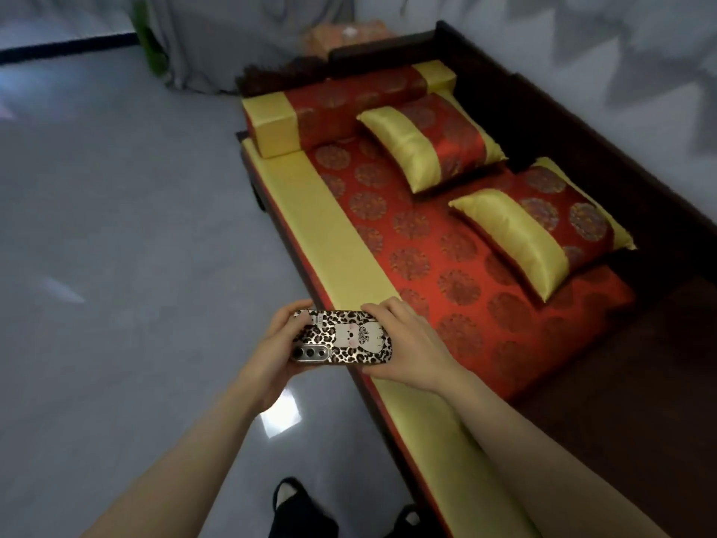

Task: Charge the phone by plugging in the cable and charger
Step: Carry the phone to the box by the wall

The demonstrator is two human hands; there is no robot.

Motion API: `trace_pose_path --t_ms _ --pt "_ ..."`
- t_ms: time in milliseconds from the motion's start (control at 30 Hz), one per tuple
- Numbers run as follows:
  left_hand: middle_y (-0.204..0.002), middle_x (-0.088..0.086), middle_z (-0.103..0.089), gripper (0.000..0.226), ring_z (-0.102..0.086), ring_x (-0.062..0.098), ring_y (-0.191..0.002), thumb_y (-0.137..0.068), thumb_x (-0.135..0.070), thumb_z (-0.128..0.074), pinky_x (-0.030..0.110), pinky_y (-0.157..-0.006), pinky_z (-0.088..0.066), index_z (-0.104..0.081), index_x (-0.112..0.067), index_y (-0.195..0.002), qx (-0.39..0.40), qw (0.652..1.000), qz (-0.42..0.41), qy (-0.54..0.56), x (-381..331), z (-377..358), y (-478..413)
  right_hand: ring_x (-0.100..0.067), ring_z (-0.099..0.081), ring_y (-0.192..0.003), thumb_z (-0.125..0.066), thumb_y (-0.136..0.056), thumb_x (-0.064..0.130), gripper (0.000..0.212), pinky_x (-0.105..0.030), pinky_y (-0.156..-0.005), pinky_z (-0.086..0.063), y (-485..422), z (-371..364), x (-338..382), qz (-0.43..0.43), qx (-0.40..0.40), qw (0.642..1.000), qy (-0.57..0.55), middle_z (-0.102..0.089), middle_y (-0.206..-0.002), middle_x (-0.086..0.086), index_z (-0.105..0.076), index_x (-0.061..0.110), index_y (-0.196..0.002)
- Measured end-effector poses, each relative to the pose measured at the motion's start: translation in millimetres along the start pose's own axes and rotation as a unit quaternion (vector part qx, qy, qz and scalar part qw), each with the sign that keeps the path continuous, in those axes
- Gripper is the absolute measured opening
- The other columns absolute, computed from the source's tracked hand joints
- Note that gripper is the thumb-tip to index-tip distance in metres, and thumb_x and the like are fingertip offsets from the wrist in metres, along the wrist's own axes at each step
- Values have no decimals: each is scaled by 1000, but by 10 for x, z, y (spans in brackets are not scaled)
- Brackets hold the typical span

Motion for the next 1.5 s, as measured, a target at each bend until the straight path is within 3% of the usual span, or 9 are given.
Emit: trace_pose_path --t_ms 133,300,633,767,1033,1167,1300,1500 --pt "-83 -4 -71 13 -71 11 -67 -92 -28 -59 35 -59 -59 -68 -32 -100 -12 1000 -2 9 -403 774 -52 -20 -46 -110 -78 -60 37 83 -39 -83 -45 -655 -183 625 34 15 999 -12 -47 -119 1 -43 26 -134" --pt "-99 5 -68 20 -71 22 -81 -94 -38 -55 44 -66 -60 -61 -24 -107 -2 999 22 40 -730 1324 -238 -19 -46 -107 -80 -59 36 83 -38 -82 -44 -1333 -244 1031 61 49 997 -3 -47 -116 1 -44 25 -132" --pt "-102 6 -71 27 -71 24 -83 -101 -37 -41 45 -68 -62 -63 -24 -108 -60 996 3 66 -1870 2042 -1130 -18 -44 -111 -90 -58 38 90 -39 -95 -43 -3057 -68 1374 94 74 990 -69 -48 -118 -3 -47 20 -135" --pt "-98 5 -76 30 -74 24 -82 -99 -40 -42 42 -65 -61 -66 -23 -107 -61 994 8 92 -2409 2386 -1545 -19 -44 -112 -89 -58 38 90 -38 -94 -43 -3897 -13 1528 113 88 987 -68 -48 -119 -2 -47 21 -135" --pt "-111 14 -71 33 -70 34 -94 -99 -40 -43 44 -67 -62 -63 -20 -115 -99 988 14 116 -3248 3185 -2320 -15 -47 -110 -87 -57 36 83 -40 -89 -47 -5363 -81 1897 140 92 985 -49 -50 -116 1 -48 24 -131" --pt "-114 15 -72 37 -70 36 -99 -101 -41 -38 42 -65 -61 -61 -18 -119 -92 988 18 119 -3733 3620 -2861 -14 -47 -112 -84 -58 40 82 -43 -88 -49 -6178 -113 2037 135 79 987 -37 -50 -117 4 -47 28 -130" --pt "-105 13 -75 34 -72 32 -93 -100 -39 -41 45 -70 -61 -62 -18 -117 -62 993 23 96 -4383 4023 -3495 -12 -46 -110 -81 -57 43 81 -43 -89 -49 -7030 -37 2187 108 62 991 -57 -49 -117 8 -46 33 -130" --pt "-103 10 -71 34 -70 29 -90 -100 -40 -36 46 -73 -61 -62 -21 -108 -38 996 31 70 -5301 4409 -4466 -16 -47 -105 -87 -51 32 88 -40 -90 -48 -8243 173 2273 81 34 995 -52 -49 -115 3 -49 21 -130"
Point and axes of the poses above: each hand's wrist, its own y-axis away from the middle knuckle, its own z-axis out of the back of the hand, x = y × z, the point moved 7 cm from there along -y, towards the middle knuckle
